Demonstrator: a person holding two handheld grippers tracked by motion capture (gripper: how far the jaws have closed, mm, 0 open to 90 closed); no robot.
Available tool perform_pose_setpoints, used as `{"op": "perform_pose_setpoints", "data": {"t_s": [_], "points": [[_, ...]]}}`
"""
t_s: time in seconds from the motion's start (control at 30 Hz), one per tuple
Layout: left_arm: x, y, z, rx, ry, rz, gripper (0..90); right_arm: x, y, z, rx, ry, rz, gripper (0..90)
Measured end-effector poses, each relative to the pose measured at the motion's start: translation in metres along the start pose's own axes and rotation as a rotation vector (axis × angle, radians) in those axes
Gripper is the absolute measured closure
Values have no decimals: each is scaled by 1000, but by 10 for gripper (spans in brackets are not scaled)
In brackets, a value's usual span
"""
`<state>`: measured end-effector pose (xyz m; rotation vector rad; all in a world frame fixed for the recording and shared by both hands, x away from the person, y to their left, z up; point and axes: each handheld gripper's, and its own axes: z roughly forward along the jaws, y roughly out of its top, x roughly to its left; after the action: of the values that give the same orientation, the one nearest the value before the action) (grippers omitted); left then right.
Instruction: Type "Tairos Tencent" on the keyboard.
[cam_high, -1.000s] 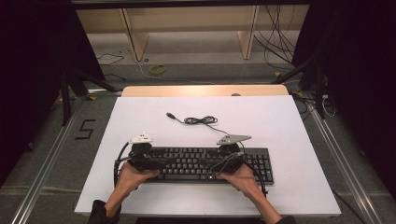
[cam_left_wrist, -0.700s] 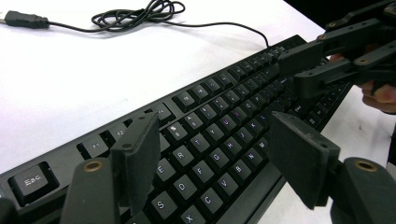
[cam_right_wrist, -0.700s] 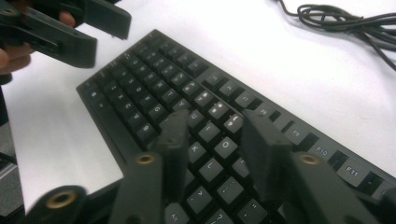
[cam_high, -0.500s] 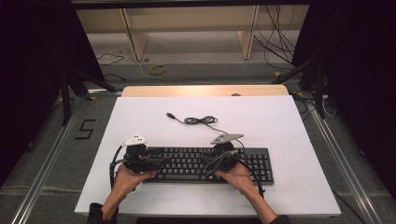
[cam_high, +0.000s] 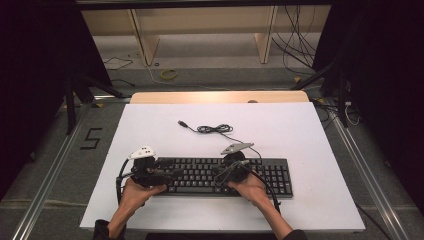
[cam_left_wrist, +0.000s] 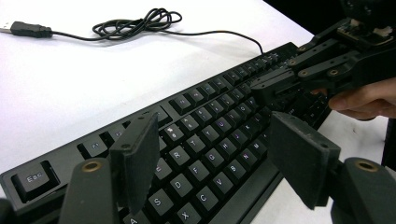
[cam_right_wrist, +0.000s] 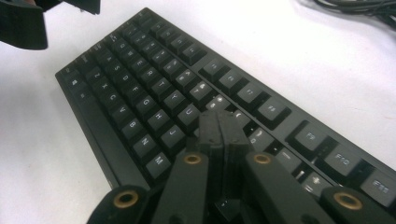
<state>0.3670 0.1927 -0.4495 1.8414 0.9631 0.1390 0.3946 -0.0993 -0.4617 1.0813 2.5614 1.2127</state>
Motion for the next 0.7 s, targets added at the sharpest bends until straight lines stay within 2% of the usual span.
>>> {"op": "perform_pose_setpoints", "data": {"t_s": [0.33, 0.7], "points": [[2, -5, -3, -8, -6, -2, 333, 1, 1, 9, 35, -14, -6, 900], [1, -8, -5, -8, -12, 0, 330, 0, 0, 11, 50, -26, -14, 900]]}}
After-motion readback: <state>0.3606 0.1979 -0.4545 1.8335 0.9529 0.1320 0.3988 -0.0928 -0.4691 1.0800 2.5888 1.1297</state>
